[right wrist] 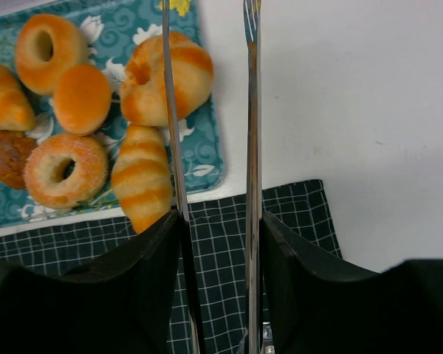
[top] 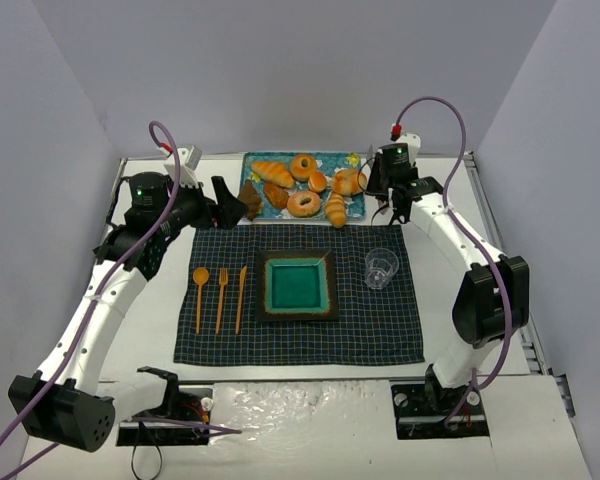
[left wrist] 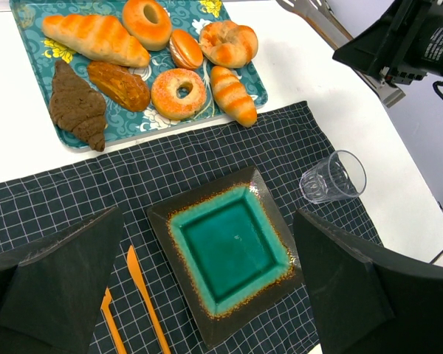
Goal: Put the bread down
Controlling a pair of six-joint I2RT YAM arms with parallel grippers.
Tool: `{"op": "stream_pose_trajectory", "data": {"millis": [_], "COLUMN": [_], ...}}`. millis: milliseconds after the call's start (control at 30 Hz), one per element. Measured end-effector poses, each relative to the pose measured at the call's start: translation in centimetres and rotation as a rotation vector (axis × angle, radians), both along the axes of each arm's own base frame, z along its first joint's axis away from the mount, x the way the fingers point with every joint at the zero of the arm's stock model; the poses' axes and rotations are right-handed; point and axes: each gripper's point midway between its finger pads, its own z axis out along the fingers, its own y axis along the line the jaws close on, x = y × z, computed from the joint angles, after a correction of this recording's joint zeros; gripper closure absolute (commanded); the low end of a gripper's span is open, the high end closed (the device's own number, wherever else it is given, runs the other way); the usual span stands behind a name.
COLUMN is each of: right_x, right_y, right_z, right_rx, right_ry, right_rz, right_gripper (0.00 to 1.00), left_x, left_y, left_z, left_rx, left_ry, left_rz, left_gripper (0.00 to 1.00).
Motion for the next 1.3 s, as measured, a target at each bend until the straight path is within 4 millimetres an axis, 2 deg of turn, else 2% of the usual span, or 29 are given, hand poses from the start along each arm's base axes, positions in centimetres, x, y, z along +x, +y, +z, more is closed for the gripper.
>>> {"op": "stream_pose_trajectory", "data": {"millis": [100, 200, 500, 1000, 1300], "right_x": [0.3, 0.4, 0.4, -0.3, 0.1], "right_y": [1.4, 2.5, 4.6, 5.6, 4.5], "right_z": [1.1, 1.3, -0.5, -1.9, -2.8], "right_rx": [0.015, 0.024, 0.031, 0.009, -0.039], "right_ry": [-0.022, -0.025, 0.029, 0.072, 0.079], "right_rz": [0.032, 0.059, 0.113, 0.137, 0.086], "right_gripper": [0.59, 0.59, 0.59, 0.58, 0.56], "left_x": [0.0, 0.0, 0.0, 0.1, 0.1], "left_y": [0.0, 0.0, 0.0, 0.0, 0.0], "left_z": [0.0, 0.0, 0.0, -0.1, -0.2], "left_rx": [0.0, 0.0, 0.0, 0.001, 0.001], "left_ry": [0.0, 0.001, 0.001, 0.003, 0.005], "left_rz": [0.0, 0.0, 0.0, 0.0, 0.0], "left_gripper": [0.03, 0.03, 0.03, 0.03, 0.03]}}
